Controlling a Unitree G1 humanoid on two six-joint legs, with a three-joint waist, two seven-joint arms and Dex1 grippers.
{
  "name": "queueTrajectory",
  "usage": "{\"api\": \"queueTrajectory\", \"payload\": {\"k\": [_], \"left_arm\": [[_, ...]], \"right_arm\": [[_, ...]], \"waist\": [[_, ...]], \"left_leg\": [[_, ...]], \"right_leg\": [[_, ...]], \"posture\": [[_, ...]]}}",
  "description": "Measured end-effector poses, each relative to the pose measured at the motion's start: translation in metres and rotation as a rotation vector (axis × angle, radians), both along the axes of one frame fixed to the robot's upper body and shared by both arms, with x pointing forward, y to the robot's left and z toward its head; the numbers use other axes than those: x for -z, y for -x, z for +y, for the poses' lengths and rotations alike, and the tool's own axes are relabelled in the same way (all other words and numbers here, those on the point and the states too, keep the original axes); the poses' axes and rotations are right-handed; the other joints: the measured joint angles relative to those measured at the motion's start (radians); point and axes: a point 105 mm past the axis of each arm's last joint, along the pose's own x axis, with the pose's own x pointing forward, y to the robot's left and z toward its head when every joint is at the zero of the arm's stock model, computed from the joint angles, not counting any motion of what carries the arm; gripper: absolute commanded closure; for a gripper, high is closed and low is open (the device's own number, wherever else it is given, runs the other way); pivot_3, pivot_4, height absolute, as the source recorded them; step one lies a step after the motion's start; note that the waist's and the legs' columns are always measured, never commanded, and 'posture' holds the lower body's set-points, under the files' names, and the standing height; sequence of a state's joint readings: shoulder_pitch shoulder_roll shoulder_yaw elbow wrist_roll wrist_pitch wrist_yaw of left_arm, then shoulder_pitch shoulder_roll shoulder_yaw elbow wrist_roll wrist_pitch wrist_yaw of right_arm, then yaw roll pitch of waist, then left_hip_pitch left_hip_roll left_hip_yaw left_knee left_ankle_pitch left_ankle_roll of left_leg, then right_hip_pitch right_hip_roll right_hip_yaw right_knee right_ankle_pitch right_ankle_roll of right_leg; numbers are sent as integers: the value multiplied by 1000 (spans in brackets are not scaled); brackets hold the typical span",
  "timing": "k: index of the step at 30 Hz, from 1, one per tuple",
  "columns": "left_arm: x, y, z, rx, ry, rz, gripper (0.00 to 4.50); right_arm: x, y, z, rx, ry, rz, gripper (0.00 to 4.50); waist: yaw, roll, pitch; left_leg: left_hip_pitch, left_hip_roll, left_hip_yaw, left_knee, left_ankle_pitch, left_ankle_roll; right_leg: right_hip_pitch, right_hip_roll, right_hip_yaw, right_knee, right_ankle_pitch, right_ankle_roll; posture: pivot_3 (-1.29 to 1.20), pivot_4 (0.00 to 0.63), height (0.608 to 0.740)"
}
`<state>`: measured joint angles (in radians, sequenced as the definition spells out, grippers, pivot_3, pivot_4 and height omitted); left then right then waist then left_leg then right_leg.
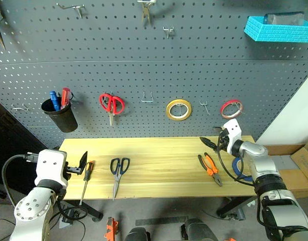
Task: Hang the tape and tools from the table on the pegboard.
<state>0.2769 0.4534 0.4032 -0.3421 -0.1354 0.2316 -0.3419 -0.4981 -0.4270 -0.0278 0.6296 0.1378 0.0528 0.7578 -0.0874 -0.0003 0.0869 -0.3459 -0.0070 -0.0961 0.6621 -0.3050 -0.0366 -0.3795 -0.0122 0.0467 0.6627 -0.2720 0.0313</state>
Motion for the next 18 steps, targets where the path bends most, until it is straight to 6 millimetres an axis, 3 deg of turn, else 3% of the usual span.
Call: {"api": "queueTrajectory", "payload": {"k": [9, 14, 16, 18], "left_arm": [[4, -2, -16, 91, -46, 4, 25], [10, 5, -40, 210, 75, 78, 25], [1, 0, -53, 264, 104, 64, 25], [-10, -10, -61, 299, 77, 33, 25]], "right_arm": [[4, 6, -8, 29, 18, 0, 0], [3, 10, -51, 161, 75, 18, 0], [0, 12, -72, 249, 101, 7, 0], [1, 15, -79, 284, 118, 13, 0]], "waist": [[-6, 2, 1], [-5, 2, 10], [-5, -1, 20], [-9, -1, 27]], "left_leg": [[0, 0, 3, 0, 0, 0], [-1, 1, 6, 0, 0, 0], [0, 1, 6, 1, 0, 0], [0, 0, 8, 1, 0, 1]], "right_leg": [[0, 3, 2, 0, 0, 0], [0, 1, 3, 0, -2, 3], [0, 2, 3, 0, -2, 3], [0, 5, 5, 0, -2, 2]], "posture": [[-137, 74, 740], [-171, 101, 740], [-183, 112, 740], [-207, 132, 740]]}}
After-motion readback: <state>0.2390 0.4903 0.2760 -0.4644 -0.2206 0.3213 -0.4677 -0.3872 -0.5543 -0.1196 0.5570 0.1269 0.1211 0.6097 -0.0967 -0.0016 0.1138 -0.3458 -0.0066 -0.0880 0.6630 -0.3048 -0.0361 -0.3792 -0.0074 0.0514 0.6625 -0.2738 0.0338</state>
